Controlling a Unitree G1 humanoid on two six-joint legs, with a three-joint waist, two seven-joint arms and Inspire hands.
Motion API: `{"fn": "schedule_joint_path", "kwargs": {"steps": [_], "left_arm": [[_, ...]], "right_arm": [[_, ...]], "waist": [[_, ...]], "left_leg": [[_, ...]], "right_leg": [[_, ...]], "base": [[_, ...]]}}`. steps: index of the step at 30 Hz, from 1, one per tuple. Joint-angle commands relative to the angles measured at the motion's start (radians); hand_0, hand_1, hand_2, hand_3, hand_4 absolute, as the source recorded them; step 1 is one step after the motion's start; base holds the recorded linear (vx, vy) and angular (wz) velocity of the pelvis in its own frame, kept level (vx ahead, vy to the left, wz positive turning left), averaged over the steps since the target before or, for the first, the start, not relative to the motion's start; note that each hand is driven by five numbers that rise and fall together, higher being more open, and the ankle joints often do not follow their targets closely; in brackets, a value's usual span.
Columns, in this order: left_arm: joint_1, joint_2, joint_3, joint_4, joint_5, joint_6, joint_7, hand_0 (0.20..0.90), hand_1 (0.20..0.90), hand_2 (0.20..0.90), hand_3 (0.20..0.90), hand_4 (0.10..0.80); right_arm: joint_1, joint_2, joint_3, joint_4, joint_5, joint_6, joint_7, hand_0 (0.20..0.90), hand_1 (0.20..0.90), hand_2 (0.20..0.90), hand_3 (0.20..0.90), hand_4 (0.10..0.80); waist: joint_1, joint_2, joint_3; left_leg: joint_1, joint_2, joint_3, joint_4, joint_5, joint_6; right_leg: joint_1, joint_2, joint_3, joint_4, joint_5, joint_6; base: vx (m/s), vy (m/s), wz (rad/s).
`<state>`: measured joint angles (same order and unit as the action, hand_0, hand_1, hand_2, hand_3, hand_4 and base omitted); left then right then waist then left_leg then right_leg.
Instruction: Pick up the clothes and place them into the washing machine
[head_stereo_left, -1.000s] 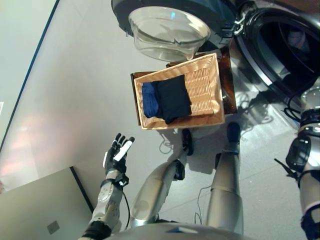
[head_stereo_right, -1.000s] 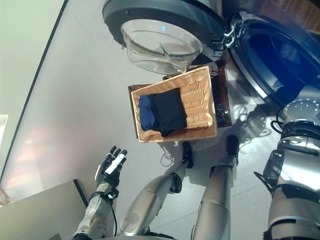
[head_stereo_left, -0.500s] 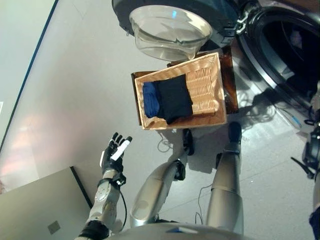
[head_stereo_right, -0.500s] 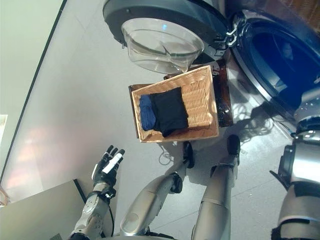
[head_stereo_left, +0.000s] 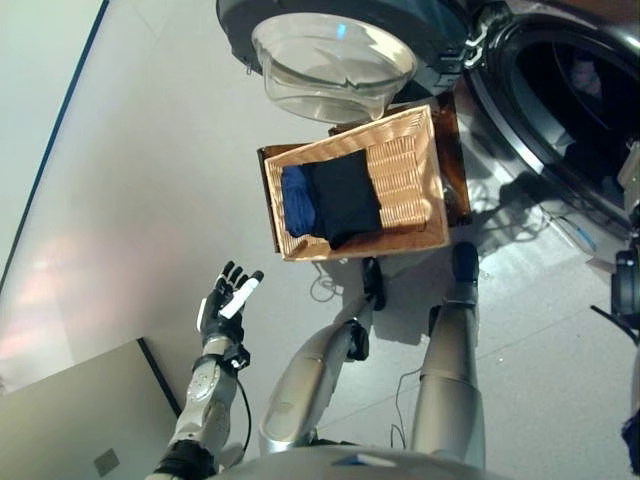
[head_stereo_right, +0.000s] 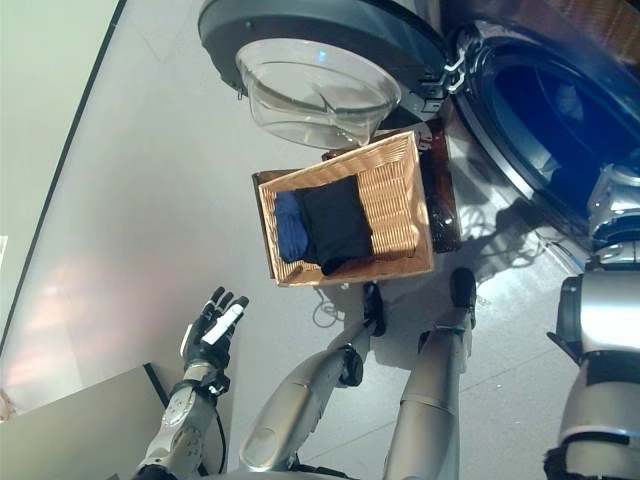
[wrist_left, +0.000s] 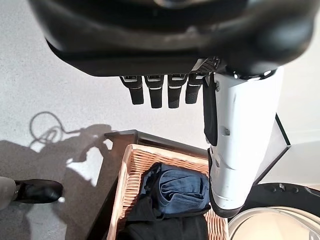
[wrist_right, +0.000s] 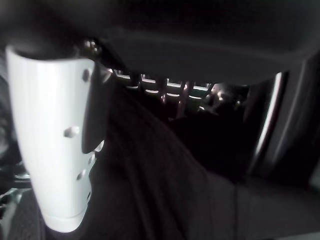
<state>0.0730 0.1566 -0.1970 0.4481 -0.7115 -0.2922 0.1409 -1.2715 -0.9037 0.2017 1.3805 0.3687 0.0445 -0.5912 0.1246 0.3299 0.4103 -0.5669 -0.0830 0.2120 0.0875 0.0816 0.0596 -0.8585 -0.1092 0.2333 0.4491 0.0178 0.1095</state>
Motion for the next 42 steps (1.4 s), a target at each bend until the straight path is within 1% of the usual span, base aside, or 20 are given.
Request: {"fn": "schedule_joint_path", "kwargs": {"steps": [1,2,5,6,8,9,11,12,13,14,15,16,17,18,20,22,27,28,39,42], "left_arm": [[0.026,0.077,0.092,0.01,0.007,-0.075,0.034,0.9,0.9,0.9,0.9,0.8],[0.026,0.07,0.093,0.014,0.009,-0.077,0.04,0.9,0.9,0.9,0.9,0.8],[0.022,0.067,0.093,0.014,0.011,-0.082,0.045,0.9,0.9,0.9,0.9,0.8],[0.02,0.054,0.093,0.014,0.017,-0.086,0.053,0.9,0.9,0.9,0.9,0.8],[0.022,0.054,0.09,0.011,0.023,-0.09,0.056,0.9,0.9,0.9,0.9,0.8],[0.017,0.042,0.086,0.013,0.029,-0.095,0.063,0.9,0.9,0.9,0.9,0.8],[0.018,0.043,0.086,0.013,0.033,-0.096,0.067,0.9,0.9,0.9,0.9,0.8],[0.012,0.036,0.081,0.02,0.042,-0.098,0.074,0.9,0.9,0.9,0.9,0.8],[0.013,0.037,0.081,0.02,0.042,-0.098,0.074,0.9,0.9,0.9,0.9,0.8],[0.013,0.029,0.075,0.018,0.045,-0.103,0.079,0.9,0.9,0.9,0.9,0.8],[0.014,0.029,0.076,0.018,0.045,-0.103,0.08,0.9,0.9,0.9,0.9,0.8],[0.014,0.026,0.072,0.017,0.049,-0.104,0.084,0.9,0.9,0.9,0.9,0.8],[0.014,0.026,0.072,0.018,0.051,-0.107,0.085,0.9,0.9,0.9,0.9,0.8],[0.015,0.026,0.073,0.018,0.051,-0.107,0.085,0.9,0.9,0.9,0.9,0.8],[0.012,0.026,0.074,0.024,0.056,-0.112,0.099,0.9,0.9,0.9,0.9,0.8],[0.014,0.025,0.07,0.025,0.058,-0.113,0.105,0.9,0.9,0.9,0.9,0.8],[0.016,0.027,0.062,0.033,0.063,-0.124,0.114,0.9,0.9,0.9,0.9,0.8],[0.016,0.027,0.06,0.026,0.061,-0.127,0.121,0.9,0.9,0.9,0.9,0.8],[0.019,0.026,0.059,0.028,0.074,-0.138,0.144,0.9,0.9,0.9,0.9,0.8],[0.013,0.024,0.062,0.04,0.079,-0.141,0.149,0.9,0.9,0.9,0.9,0.8]], "right_arm": [[-0.116,-0.119,0.103,-0.087,-0.089,-0.079,-0.088,0.9,0.9,0.9,0.9,0.8],[-0.056,-0.085,0.039,-0.12,-0.068,-0.101,-0.117,0.9,0.9,0.9,0.9,0.8],[0.022,-0.045,-0.031,-0.191,-0.087,-0.116,-0.163,0.9,0.9,0.9,0.9,0.8],[0.128,0.017,-0.104,-0.275,-0.129,-0.128,-0.218,0.9,0.9,0.9,0.9,0.8],[0.176,0.041,-0.151,-0.316,-0.143,-0.13,-0.248,0.9,0.9,0.9,0.9,0.8],[0.254,0.114,-0.204,-0.363,-0.185,-0.129,-0.306,0.9,0.9,0.9,0.9,0.8],[0.287,0.137,-0.227,-0.393,-0.206,-0.121,-0.321,0.9,0.9,0.9,0.9,0.8],[0.349,0.204,-0.258,-0.42,-0.231,-0.122,-0.352,0.9,0.9,0.9,0.9,0.8],[0.351,0.206,-0.26,-0.424,-0.233,-0.121,-0.353,0.9,0.9,0.9,0.9,0.8],[0.407,0.27,-0.282,-0.452,-0.255,-0.127,-0.376,0.9,0.9,0.9,0.9,0.8],[0.41,0.273,-0.284,-0.456,-0.257,-0.125,-0.377,0.9,0.9,0.9,0.9,0.8],[0.462,0.324,-0.296,-0.47,-0.271,-0.127,-0.396,0.9,0.9,0.9,0.9,0.8],[0.484,0.349,-0.301,-0.474,-0.28,-0.131,-0.409,0.9,0.9,0.9,0.9,0.8],[0.485,0.351,-0.301,-0.476,-0.281,-0.13,-0.41,0.9,0.9,0.9,0.9,0.8],[0.542,0.426,-0.3,-0.503,-0.29,-0.144,-0.423,0.9,0.9,0.9,0.9,0.8],[0.568,0.463,-0.287,-0.507,-0.29,-0.154,-0.42,0.9,0.9,0.9,0.9,0.8],[0.601,0.516,-0.249,-0.489,-0.282,-0.184,-0.402,0.9,0.9,0.9,0.9,0.8],[0.609,0.537,-0.219,-0.483,-0.276,-0.191,-0.381,0.9,0.9,0.9,0.9,0.8],[0.678,0.588,-0.131,-0.471,-0.294,-0.222,-0.331,0.9,0.9,0.9,0.9,0.8],[0.709,0.596,-0.085,-0.482,-0.331,-0.215,-0.313,0.9,0.9,0.9,0.9,0.8]], "waist": [[0.027,0.004,-0.088],[0.024,0.009,-0.083],[0.028,0.011,-0.084],[0.027,0.022,-0.08],[0.032,0.022,-0.084],[0.038,0.034,-0.085],[0.043,0.035,-0.09],[0.043,0.043,-0.089],[0.045,0.042,-0.09],[0.043,0.05,-0.09],[0.045,0.048,-0.091],[0.044,0.054,-0.091],[0.046,0.057,-0.092],[0.047,0.057,-0.093],[0.047,0.06,-0.093],[0.044,0.061,-0.091],[0.046,0.062,-0.09],[0.045,0.061,-0.088],[0.034,0.042,-0.078],[0.028,0.032,-0.076]], "left_leg": [[-0.069,0.026,0.0,0.063,-0.01,-0.098],[-0.061,0.021,-0.003,0.063,-0.014,-0.096],[-0.062,0.019,-0.001,0.06,-0.009,-0.094],[-0.059,0.013,-0.002,0.06,-0.013,-0.09],[-0.061,0.014,0.0,0.056,-0.008,-0.089],[-0.054,0.007,-0.002,0.055,-0.012,-0.087],[-0.057,0.008,0.0,0.052,-0.006,-0.086],[-0.051,0.003,-0.002,0.053,-0.011,-0.085],[-0.054,0.005,0.0,0.052,-0.006,-0.084],[-0.048,0.001,-0.001,0.048,-0.01,-0.083],[-0.051,0.003,0.001,0.047,-0.005,-0.083],[-0.048,0.0,0.001,0.049,-0.009,-0.082],[-0.048,-0.001,0.001,0.048,-0.008,-0.081],[-0.052,0.0,0.002,0.048,-0.004,-0.081],[-0.051,-0.001,0.005,0.049,-0.003,-0.08],[-0.047,-0.002,0.005,0.05,-0.007,-0.08],[-0.045,-0.003,0.006,0.047,-0.004,-0.079],[-0.046,-0.003,0.009,0.047,-0.003,-0.079],[-0.046,0.005,0.014,0.051,0.002,-0.081],[-0.044,0.009,0.016,0.053,0.002,-0.082]], "right_leg": [[0.05,0.074,-0.041,0.012,-0.057,-0.056],[0.057,0.071,-0.042,0.015,-0.065,-0.056],[0.056,0.073,-0.039,0.009,-0.056,-0.056],[0.061,0.072,-0.036,0.009,-0.062,-0.055],[0.06,0.072,-0.034,0.004,-0.054,-0.055],[0.065,0.068,-0.035,0.006,-0.062,-0.054],[0.061,0.071,-0.033,0.002,-0.053,-0.054],[0.067,0.067,-0.033,0.004,-0.061,-0.054],[0.064,0.069,-0.032,0.001,-0.054,-0.054],[0.068,0.066,-0.033,0.003,-0.06,-0.054],[0.065,0.068,-0.032,0.0,-0.053,-0.054],[0.068,0.065,-0.032,0.002,-0.06,-0.054],[0.068,0.064,-0.031,0.003,-0.058,-0.053],[0.064,0.066,-0.029,0.0,-0.051,-0.053],[0.065,0.067,-0.026,-0.001,-0.05,-0.053],[0.07,0.064,-0.027,0.001,-0.055,-0.053],[0.073,0.063,-0.026,-0.004,-0.05,-0.051],[0.074,0.064,-0.025,-0.005,-0.048,-0.051],[0.081,0.066,-0.027,-0.013,-0.036,-0.051],[0.085,0.066,-0.026,-0.015,-0.034,-0.051]], "base": [[0.0,0.0,0.0],[0.0,0.0,0.0],[-0.006,0.01,-0.01],[-0.018,0.031,-0.05],[-0.011,0.03,-0.04],[-0.013,0.042,-0.04],[-0.01,0.03,-0.04],[-0.006,0.014,-0.05],[0.005,0.041,-0.05],[0.0,0.0,0.0],[0.002,0.043,-0.03],[-0.011,0.025,-0.04],[0.0,0.0,0.0],[0.0,0.0,0.0],[0.0,0.0,0.0],[0.0,0.0,0.0],[0.0,0.0,0.0],[0.0,0.0,0.0],[-0.003,0.001,0.0],[0.0,0.0,0.0]]}}
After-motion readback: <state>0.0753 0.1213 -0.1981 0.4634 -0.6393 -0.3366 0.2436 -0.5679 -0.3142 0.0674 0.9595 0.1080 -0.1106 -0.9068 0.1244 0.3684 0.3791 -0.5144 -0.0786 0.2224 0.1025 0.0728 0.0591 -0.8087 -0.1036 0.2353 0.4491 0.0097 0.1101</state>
